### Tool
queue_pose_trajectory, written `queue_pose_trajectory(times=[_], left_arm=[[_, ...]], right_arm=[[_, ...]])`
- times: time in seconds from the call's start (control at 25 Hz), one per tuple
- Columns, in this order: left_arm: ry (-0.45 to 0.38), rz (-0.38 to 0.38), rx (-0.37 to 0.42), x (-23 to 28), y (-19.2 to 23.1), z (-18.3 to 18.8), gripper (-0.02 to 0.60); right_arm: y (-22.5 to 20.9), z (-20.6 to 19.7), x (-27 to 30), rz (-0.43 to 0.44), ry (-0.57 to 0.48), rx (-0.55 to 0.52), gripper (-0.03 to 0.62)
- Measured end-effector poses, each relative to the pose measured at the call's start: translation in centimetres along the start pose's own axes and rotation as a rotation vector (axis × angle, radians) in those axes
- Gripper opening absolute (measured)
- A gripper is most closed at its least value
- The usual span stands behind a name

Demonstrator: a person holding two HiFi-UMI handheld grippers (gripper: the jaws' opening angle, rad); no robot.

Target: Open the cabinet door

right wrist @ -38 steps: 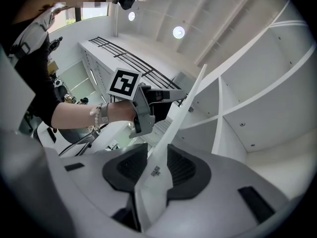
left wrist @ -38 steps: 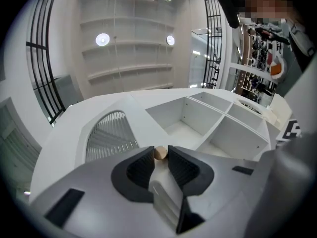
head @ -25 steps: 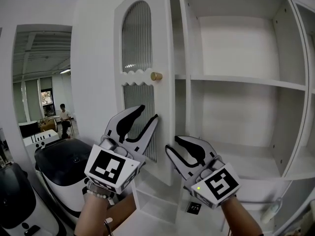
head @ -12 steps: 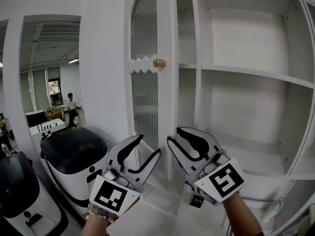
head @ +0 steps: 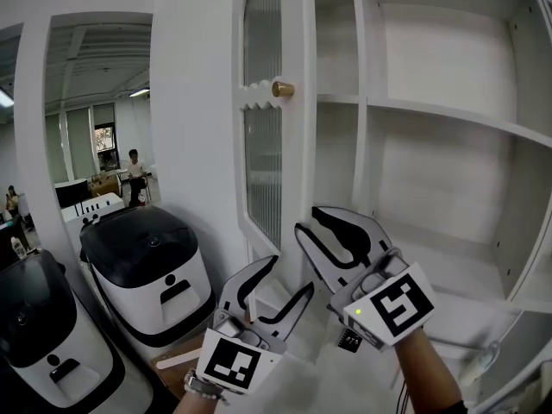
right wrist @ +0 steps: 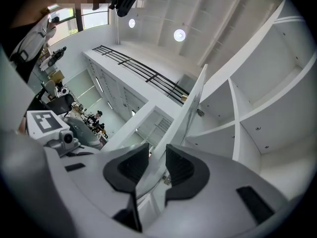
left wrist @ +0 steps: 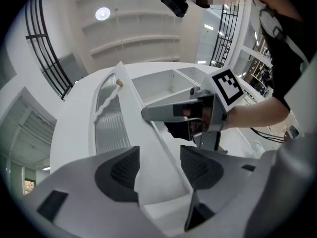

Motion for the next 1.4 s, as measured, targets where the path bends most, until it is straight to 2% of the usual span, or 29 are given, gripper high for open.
queue_pose_trajectory(times=[0.16,0.28,0.52,0.96,1.2,1.4], left_arm=[[0.031,0.007,-0.027,0.9,-0.6,-1.1,0.242],[0.037,0.017,-0.009,1.3,-0.6,-1.6,0.242],[0.034,0.092,0.008,1.4,-0.4,-1.4,0.238],[0.013,0.111,-0.014,1.2,-0.5,-1.3,0.221],[-0.004,0.112,-0.044,0.6,-0.6,-1.1,0.198],[-0.008,0.103,-0.029,-0.9,0.0,-1.1,0.184]], right_arm=[[0.1,0.1,0.0,0.006,-0.01,0.004,0.11],[0.2,0.2,0.1,0.011,-0.021,0.006,0.11],[0.2,0.2,0.1,0.015,-0.033,0.005,0.11],[0.3,0.2,0.1,0.005,-0.025,0.006,0.11],[0.7,0.6,0.1,0.016,-0.07,-0.021,0.11],[2.0,1.1,0.8,0.005,-0.099,-0.021,0.11]])
Point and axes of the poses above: the fingertips, and each gripper's own axes: x forward along the fingers, y to its left, z out of its top, the point moved 7 cm from there along -x, backward along the fingers, and after that the axes turned 11 degrees about -x, right-handed, at the moved point
